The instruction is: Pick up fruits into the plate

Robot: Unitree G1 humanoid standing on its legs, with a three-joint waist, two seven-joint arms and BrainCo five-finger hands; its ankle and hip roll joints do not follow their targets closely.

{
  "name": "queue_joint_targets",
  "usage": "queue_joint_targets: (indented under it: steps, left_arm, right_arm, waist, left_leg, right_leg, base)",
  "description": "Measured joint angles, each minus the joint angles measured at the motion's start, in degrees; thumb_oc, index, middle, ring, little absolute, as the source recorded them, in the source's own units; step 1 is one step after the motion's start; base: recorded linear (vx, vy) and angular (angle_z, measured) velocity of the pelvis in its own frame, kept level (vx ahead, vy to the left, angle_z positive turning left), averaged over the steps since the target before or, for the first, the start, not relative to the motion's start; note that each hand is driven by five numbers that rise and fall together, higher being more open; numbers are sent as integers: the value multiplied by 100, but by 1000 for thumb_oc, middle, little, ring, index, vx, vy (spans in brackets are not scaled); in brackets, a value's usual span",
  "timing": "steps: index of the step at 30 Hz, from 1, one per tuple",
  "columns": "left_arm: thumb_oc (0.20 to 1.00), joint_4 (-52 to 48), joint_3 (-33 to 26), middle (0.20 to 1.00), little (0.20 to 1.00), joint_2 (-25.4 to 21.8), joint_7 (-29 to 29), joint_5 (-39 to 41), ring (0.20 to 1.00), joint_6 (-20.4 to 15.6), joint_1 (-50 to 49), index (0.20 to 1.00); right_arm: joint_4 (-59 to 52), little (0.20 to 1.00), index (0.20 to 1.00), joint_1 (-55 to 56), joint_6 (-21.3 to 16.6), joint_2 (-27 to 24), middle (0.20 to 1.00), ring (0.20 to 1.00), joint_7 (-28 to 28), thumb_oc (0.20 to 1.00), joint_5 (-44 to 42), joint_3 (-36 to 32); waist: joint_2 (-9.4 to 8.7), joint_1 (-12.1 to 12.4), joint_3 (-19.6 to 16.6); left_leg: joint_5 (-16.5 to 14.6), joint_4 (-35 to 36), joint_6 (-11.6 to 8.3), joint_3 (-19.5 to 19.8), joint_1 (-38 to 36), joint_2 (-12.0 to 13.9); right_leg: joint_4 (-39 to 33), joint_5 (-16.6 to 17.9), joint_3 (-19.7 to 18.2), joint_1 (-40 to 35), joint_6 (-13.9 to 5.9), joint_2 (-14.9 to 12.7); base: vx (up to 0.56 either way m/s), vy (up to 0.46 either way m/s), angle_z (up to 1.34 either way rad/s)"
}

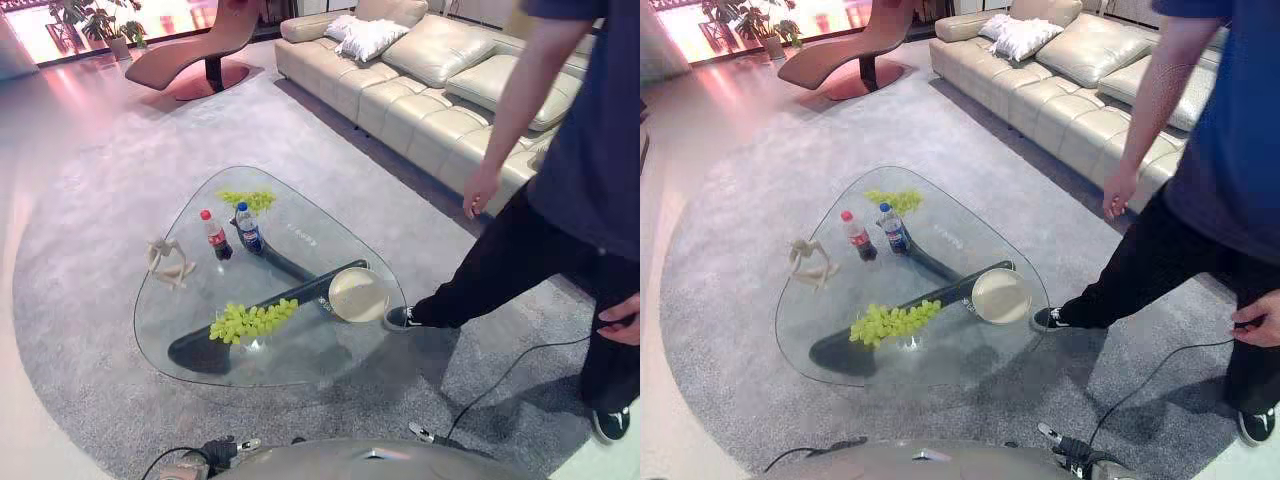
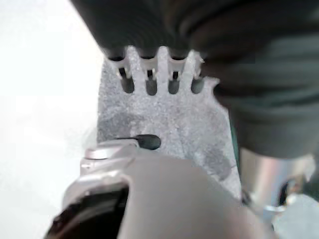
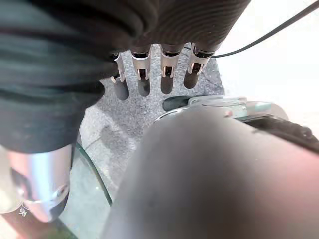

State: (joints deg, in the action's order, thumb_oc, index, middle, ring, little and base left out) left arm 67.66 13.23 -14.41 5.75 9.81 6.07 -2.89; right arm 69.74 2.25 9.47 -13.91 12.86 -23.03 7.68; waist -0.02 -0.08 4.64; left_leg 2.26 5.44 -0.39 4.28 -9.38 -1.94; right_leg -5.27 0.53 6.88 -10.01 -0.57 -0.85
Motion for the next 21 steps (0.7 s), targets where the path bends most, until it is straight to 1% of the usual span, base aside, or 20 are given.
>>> queue_joint_targets:
  steps: [1,4,11,21]
  left_arm:
    - [1000,-1,0,1000,1000,0,-15,-32,1000,0,2,1000]
    - [1000,-1,1,1000,1000,1,-22,-75,1000,14,-15,1000]
    - [1000,-49,-5,1000,1000,3,-106,-51,1000,392,-5,1000]
    - [1000,-81,-3,1000,1000,3,-147,35,1000,399,-14,1000]
  right_arm:
    - [-13,1000,1000,0,18,0,1000,1000,0,1000,0,0]
    - [-30,1000,1000,9,61,0,1000,1000,-8,1000,0,1]
    - [-40,1000,1000,10,83,0,1000,1000,-9,1000,121,2]
    - [-41,1000,1000,11,110,0,1000,1000,-19,1000,124,2]
  waist:
    - [1,0,-3]
    - [7,-2,-59]
    - [12,-7,-126]
    - [17,-10,-121]
  left_leg:
    - [0,0,0,0,0,0]
    - [-7,0,12,1,0,0]
    - [-5,0,13,3,-8,0]
    - [-7,0,15,4,-30,0]
  right_leg:
    - [0,0,0,0,0,0]
    - [0,0,0,0,0,0]
    - [0,0,0,-9,0,0]
    - [0,-1,-2,-27,0,0]
  base:
    - [666,-435,-3]
    - [0,0,0]
    - [0,0,0]
    - [15,-2,0]
